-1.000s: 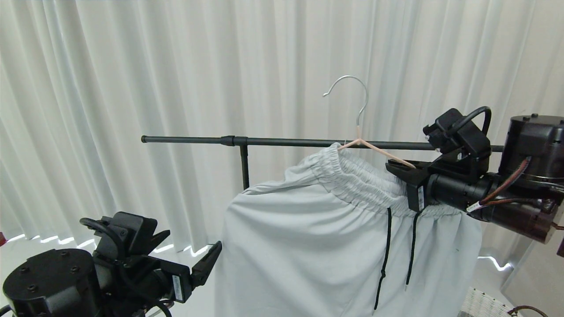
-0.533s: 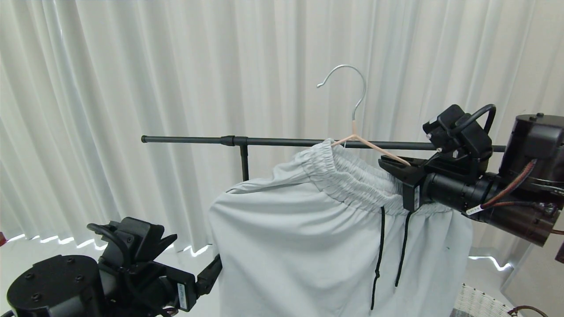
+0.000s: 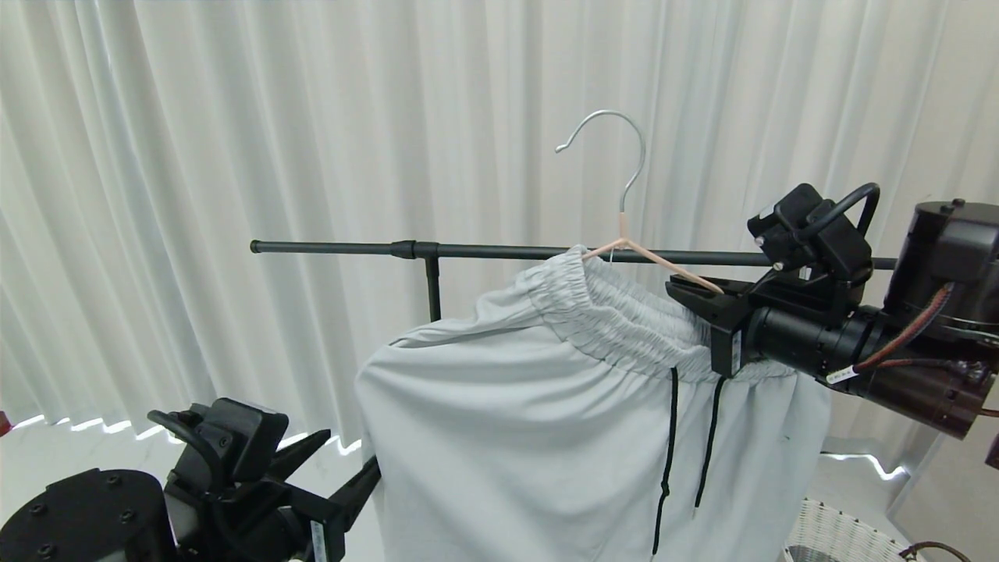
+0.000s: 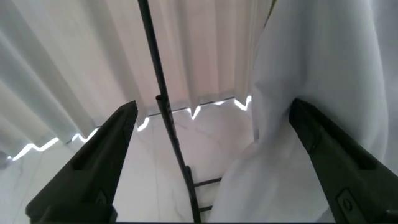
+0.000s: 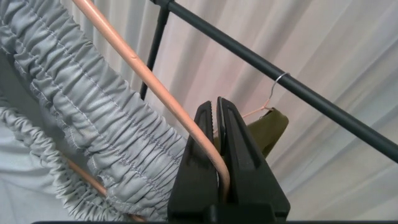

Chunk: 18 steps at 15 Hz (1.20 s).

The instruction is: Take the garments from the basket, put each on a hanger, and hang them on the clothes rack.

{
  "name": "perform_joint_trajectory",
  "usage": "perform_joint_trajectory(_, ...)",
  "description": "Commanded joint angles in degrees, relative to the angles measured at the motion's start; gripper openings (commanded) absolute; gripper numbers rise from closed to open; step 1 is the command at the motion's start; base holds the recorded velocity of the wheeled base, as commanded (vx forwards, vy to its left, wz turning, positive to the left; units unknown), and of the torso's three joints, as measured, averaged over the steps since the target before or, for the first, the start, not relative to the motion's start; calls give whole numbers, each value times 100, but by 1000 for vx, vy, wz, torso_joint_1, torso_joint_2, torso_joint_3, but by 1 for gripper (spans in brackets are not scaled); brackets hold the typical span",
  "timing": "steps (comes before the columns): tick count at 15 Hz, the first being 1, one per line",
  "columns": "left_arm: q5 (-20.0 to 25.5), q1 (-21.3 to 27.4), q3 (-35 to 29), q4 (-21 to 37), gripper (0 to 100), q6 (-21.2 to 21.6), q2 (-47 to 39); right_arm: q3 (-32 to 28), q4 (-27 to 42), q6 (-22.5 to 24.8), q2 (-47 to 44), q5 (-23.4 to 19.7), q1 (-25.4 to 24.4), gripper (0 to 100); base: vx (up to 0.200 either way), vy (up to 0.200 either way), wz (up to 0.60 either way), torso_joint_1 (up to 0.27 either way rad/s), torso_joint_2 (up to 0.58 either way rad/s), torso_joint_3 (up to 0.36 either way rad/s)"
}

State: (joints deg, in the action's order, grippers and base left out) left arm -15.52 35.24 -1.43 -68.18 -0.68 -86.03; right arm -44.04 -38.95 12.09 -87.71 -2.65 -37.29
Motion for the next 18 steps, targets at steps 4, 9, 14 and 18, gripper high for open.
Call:
perform_joint_trajectory(4,-4,-9,-7,-2,0,-2,-28,1,10,4,52,36,29,0,0,0,0,0,0,0)
perform_joint_trajectory(9,-13,-527,11,-2,0,16,-169,-25,10,4,175,54,477,0,0,0,0,0,0,0)
perform_joint_trajectory(14,-48,-879,2,-2,0,51,-485,-87,10,4,246,62,714,0,0,0,0,0,0,0)
perform_joint_trajectory(18,-48,-923,-7,-2,0,51,-485,-96,19,4,237,62,750,0,0,0,0,0,0,0)
